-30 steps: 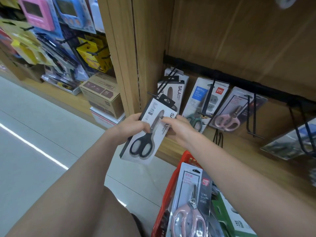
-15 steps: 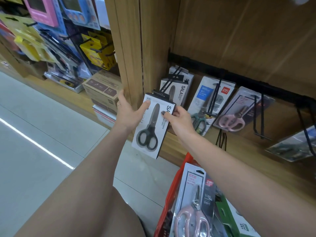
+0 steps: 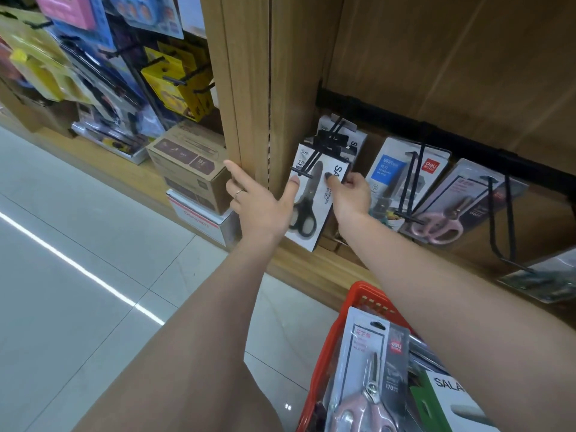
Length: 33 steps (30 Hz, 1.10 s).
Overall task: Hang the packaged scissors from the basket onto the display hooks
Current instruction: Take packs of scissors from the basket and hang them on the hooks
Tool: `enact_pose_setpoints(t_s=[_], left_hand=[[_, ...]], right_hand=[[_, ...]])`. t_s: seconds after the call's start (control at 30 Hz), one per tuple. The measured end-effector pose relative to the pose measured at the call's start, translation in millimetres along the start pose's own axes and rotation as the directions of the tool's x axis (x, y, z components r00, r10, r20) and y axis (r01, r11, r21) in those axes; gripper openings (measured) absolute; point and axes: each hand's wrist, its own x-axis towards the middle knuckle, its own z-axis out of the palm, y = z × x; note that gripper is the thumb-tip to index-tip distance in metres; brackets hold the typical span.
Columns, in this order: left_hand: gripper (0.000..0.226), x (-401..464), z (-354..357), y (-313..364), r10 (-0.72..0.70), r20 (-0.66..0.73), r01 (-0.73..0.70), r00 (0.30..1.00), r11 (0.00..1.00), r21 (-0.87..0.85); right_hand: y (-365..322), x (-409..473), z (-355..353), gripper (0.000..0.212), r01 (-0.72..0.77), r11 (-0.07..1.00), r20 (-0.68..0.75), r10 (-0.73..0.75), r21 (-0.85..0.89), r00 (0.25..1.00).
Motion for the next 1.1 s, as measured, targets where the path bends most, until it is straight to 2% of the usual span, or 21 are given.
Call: enact_pose_setpoints(t_s=[0.17, 0.37, 0.53, 0.63, 0.73, 0.83, 0.9, 1.0, 1.1], left_hand=[[0.130, 5.3, 11.3, -3.5, 0.001, -0.024, 0.000, 1.000, 0.999, 0.040], [0.135, 6.8, 14.3, -0.9, -0.009, -0.022, 0.009, 1.000, 1.000, 0.019], [0.130, 0.1, 5.9, -0.6, 0.010, -0.002, -0.010, 1.000, 0.999, 0.053], [0.122, -4.5, -1.1, 0.2, 0.023, 0.008, -0.023, 1.000, 0.995, 0.093], [0.115, -10.3, -9.0, -2.5, 0.010, 0.034, -0.014, 0.999, 0.992, 0.126], [0.105, -23.8, -8.1, -3.4, -0.093, 0.099, 0.072, 0.991, 0.978, 0.196], [0.094, -44.3, 3.0, -4.1, -0.141, 0.175, 0.084, 0.974, 0.951, 0.297], [0.079, -96.4, 34.0, -5.4, -0.059, 0.372, -0.099, 0.926, 0.915, 0.392], [0.062, -158.7, 65.9, -10.2, 0.087, 0.598, -0.348, 0.797, 0.875, 0.337]], right_hand=[[-7.9, 29.9, 2.4, 0.031, 0.013, 0.999, -0.036, -0.014, -0.037, 0.999], [-6.5, 43.3, 2.8, 0.048, -0.028, 0.994, -0.111, 0.016, -0.104, 0.994], [-4.3, 27.0, -10.6, 0.062, -0.070, 0.951, -0.016, 0.068, -0.302, 0.998], [-0.8, 6.5, -26.5, 0.059, 0.008, 0.933, 0.048, 0.010, -0.360, 0.999], [7.6, -17.7, -58.6, 0.040, 0.050, 0.896, 0.126, 0.007, -0.440, 0.992], [23.1, -44.6, -106.7, 0.012, 0.109, 0.899, 0.207, -0.021, -0.423, 0.978], [32.3, -62.1, -146.4, 0.010, 0.181, 0.874, 0.275, -0.057, -0.450, 0.960], [46.1, -82.4, -211.0, 0.010, 0.228, 0.829, 0.373, -0.025, -0.511, 0.928], [60.6, -98.5, -275.6, 0.010, 0.177, 0.829, 0.313, -0.002, -0.531, 0.950]])
